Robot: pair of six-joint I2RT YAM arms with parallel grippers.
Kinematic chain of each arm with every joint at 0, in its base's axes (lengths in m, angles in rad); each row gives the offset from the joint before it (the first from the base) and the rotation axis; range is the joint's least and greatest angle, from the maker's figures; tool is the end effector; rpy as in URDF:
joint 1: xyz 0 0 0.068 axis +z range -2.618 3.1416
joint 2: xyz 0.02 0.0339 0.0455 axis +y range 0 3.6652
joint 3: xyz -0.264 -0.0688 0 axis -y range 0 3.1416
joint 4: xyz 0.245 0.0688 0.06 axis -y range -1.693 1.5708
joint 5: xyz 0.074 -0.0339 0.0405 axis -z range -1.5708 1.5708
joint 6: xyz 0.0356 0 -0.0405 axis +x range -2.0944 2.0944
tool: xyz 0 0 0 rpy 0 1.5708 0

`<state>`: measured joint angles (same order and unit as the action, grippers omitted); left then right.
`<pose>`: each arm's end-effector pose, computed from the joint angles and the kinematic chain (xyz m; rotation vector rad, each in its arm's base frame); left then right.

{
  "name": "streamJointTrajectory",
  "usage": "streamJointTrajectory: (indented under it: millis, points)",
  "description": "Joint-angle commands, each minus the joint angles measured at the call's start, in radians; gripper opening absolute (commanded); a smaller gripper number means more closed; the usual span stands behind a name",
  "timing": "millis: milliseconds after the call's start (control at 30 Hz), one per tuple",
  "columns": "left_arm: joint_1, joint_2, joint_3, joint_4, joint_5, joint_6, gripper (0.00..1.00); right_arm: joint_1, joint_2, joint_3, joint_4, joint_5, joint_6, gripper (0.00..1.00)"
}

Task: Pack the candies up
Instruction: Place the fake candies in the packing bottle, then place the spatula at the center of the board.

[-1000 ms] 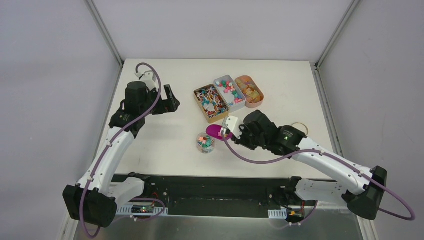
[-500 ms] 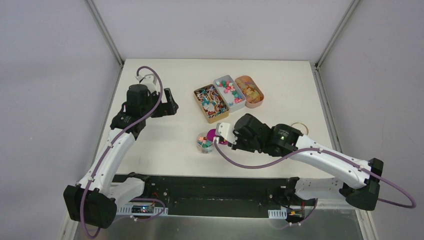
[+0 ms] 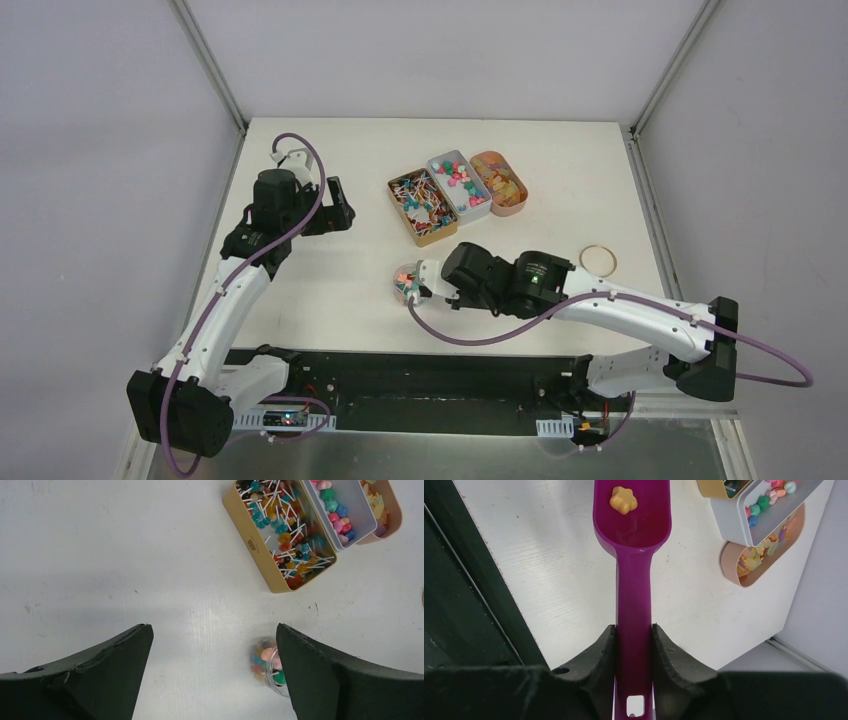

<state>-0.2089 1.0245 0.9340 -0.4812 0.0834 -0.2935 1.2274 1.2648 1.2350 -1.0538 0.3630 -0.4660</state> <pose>0.2188 -0.0494 0.3175 -0.0423 2.1643 -0.3810 0.0918 0.2193 0.3231 -1.8349 1.7781 -0.1992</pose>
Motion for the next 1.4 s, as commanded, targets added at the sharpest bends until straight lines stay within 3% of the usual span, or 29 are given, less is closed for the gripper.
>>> streamJointTrajectory:
  millis: [0,333,700,900,1133,1367]
  points:
    - [0.000,-0.017,0.007,0.007,-0.024,0.025,0.99,0.032,0.028,0.067,-0.027,0.088,0.028,0.00]
    - [0.000,-0.024,0.008,0.002,-0.037,0.025,0.99,0.042,0.063,0.103,-0.059,0.125,0.057,0.00]
    - [-0.001,-0.018,0.016,-0.021,-0.099,0.016,0.99,0.022,-0.009,0.069,-0.015,0.162,0.115,0.00]
    - [-0.002,-0.032,0.017,-0.029,-0.158,0.002,0.99,-0.144,-0.069,0.054,0.048,0.121,0.190,0.00]
    - [-0.001,-0.058,0.015,-0.032,-0.207,-0.009,0.99,-0.289,-0.177,-0.083,0.183,0.088,0.273,0.00]
    - [-0.001,-0.052,0.015,-0.031,-0.174,-0.005,0.99,-0.410,-0.219,-0.226,0.320,0.148,0.384,0.00]
